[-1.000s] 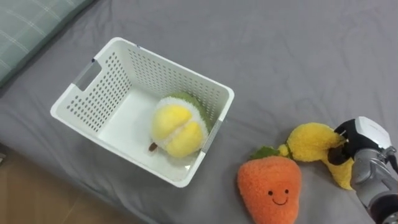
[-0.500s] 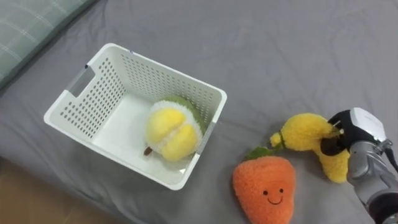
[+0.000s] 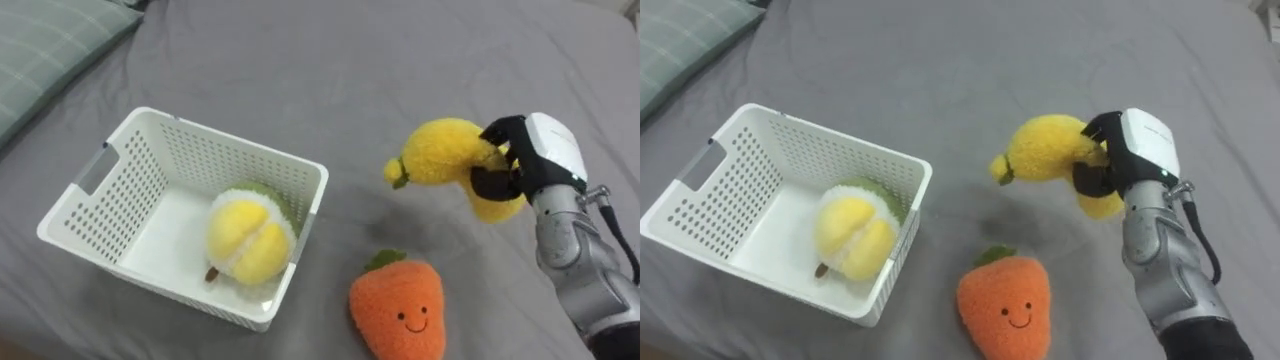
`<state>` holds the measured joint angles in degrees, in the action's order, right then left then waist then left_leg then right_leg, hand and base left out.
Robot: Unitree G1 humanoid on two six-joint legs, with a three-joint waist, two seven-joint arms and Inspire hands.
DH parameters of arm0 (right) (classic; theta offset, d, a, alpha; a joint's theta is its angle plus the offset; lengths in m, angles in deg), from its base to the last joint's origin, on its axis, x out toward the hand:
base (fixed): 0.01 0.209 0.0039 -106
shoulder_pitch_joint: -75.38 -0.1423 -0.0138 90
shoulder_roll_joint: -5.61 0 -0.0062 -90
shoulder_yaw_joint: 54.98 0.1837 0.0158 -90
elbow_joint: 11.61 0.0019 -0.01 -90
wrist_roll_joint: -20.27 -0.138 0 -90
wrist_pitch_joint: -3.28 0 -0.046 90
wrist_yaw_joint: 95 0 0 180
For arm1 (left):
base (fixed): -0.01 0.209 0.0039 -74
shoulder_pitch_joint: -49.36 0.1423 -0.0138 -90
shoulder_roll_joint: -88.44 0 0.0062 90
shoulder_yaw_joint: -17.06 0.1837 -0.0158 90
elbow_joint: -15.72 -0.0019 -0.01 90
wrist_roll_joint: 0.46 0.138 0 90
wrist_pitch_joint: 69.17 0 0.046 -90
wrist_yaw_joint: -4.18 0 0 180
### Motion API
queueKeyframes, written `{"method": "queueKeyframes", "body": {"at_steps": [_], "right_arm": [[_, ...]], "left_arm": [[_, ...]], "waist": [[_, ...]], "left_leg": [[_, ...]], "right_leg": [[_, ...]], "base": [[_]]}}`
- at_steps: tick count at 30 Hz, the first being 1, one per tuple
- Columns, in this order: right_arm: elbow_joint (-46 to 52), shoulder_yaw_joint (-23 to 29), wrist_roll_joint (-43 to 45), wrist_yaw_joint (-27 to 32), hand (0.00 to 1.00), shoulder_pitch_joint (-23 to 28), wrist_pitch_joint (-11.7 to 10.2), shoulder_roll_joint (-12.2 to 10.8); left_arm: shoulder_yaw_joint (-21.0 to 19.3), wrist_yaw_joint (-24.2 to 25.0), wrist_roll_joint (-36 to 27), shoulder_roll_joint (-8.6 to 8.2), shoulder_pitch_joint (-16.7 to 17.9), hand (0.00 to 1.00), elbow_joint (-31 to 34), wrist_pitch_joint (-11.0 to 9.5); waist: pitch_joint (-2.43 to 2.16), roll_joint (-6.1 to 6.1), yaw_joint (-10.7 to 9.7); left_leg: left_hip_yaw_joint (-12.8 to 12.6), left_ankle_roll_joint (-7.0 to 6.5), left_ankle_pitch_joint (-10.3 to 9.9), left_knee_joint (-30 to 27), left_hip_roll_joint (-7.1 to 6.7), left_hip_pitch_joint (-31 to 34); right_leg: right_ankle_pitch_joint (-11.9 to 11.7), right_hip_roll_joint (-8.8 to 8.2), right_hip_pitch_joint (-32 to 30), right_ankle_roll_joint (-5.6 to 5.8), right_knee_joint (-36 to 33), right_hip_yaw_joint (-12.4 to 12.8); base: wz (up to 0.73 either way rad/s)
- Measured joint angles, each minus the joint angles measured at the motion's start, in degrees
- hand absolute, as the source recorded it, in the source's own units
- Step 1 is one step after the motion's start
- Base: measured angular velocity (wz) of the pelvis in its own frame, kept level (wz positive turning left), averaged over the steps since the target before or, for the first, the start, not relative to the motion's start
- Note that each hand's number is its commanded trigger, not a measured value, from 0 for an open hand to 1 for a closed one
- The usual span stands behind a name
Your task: Collect toys from the bed
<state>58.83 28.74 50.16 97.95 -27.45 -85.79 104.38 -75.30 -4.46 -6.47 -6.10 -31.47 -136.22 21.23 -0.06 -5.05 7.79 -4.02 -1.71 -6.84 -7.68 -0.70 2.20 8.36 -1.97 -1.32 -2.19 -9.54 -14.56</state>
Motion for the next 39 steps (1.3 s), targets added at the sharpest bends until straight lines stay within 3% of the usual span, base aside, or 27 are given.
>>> {"method": "queueKeyframes", "body": {"at_steps": [4, 9, 16, 19, 23, 29, 34, 39], "right_arm": [[10.0, 1.4, 0.2, 0.1, 1.00, 2.8, 0.0, -0.5], [15.3, 1.3, -0.6, -1.4, 1.00, 3.0, 0.1, -0.9], [23.3, 0.3, -0.7, -6.1, 1.00, 3.2, 0.4, -3.4], [25.0, 0.3, -0.4, -8.1, 1.00, 3.2, 0.4, -4.1], [25.1, 0.3, -0.4, -9.5, 1.00, 3.1, 0.5, -4.4], [25.9, 0.0, -0.4, -11.9, 1.00, 3.0, 1.6, -6.7], [28.5, -2.8, -0.9, -14.4, 1.00, 2.9, 2.5, -7.7], [29.8, -5.2, -0.3, -15.8, 1.00, 2.9, 3.7, -9.5]], "left_arm": [[-2.0, -2.1, 0.0, -0.81, 0.6, 0.00, -0.3, 0.2], [-2.1, -3.3, 0.1, -1.48, 0.4, 0.00, -0.1, 0.3], [-1.9, -4.3, 1.3, -1.91, 0.0, 0.00, 0.7, 0.3], [-1.9, -4.2, 1.7, -1.92, -0.9, 0.00, 1.3, 0.3], [-1.9, -4.1, 1.9, -2.06, -1.0, 0.00, 1.6, 0.3], [-2.0, -4.1, 2.0, -2.17, -1.4, 0.00, 1.6, 0.3], [-1.9, -4.2, 5.0, -2.18, -1.9, 0.00, 1.2, 0.4], [-2.0, -3.3, 5.7, -2.76, -2.8, 0.00, 1.3, 0.8]], "waist": [[-0.06, 0.40, -0.3], [0.06, 0.59, -0.4], [0.26, 0.30, 0.0], [0.50, -0.08, 0.4], [0.46, -0.14, 0.8], [0.48, -0.08, 0.8], [0.50, -0.04, 1.0], [0.61, 0.16, 2.7]], "left_leg": [[-0.2, 0.02, -0.1, 0.2, 0.03, -1.1], [-0.6, -0.04, -0.3, 0.3, 0.08, -2.0], [-1.4, -0.19, -0.7, 0.3, 0.13, -2.7], [-1.4, -0.29, -0.8, 0.3, 0.06, -2.6], [-1.5, -0.43, -1.0, 0.4, 0.01, -2.7], [-1.1, -0.43, -1.1, 0.4, 0.03, -2.7], [-1.0, -0.43, -1.2, 0.4, 0.05, -3.0], [-0.4, -0.48, -1.2, 0.2, -0.06, -3.0]], "right_leg": [[0.0, 0.03, 0.8, 0.01, 0.0, 0.2], [0.0, 0.08, 1.3, 0.03, -0.1, 0.8], [0.1, 0.21, 1.8, 0.18, -0.1, 1.8], [0.2, 0.16, 1.8, 0.28, -0.1, 1.8], [0.1, 0.08, 1.8, 0.43, -0.1, 1.8], [0.1, 0.03, 1.8, 0.46, -0.1, 1.4], [0.1, 0.04, 2.3, 0.46, -0.2, 1.1], [0.1, 0.05, 2.9, 0.49, -0.2, 0.4]], "base": [[-0.04], [-0.06], [-0.07], [0.00], [-0.01], [0.01], [0.00], [0.06]]}}
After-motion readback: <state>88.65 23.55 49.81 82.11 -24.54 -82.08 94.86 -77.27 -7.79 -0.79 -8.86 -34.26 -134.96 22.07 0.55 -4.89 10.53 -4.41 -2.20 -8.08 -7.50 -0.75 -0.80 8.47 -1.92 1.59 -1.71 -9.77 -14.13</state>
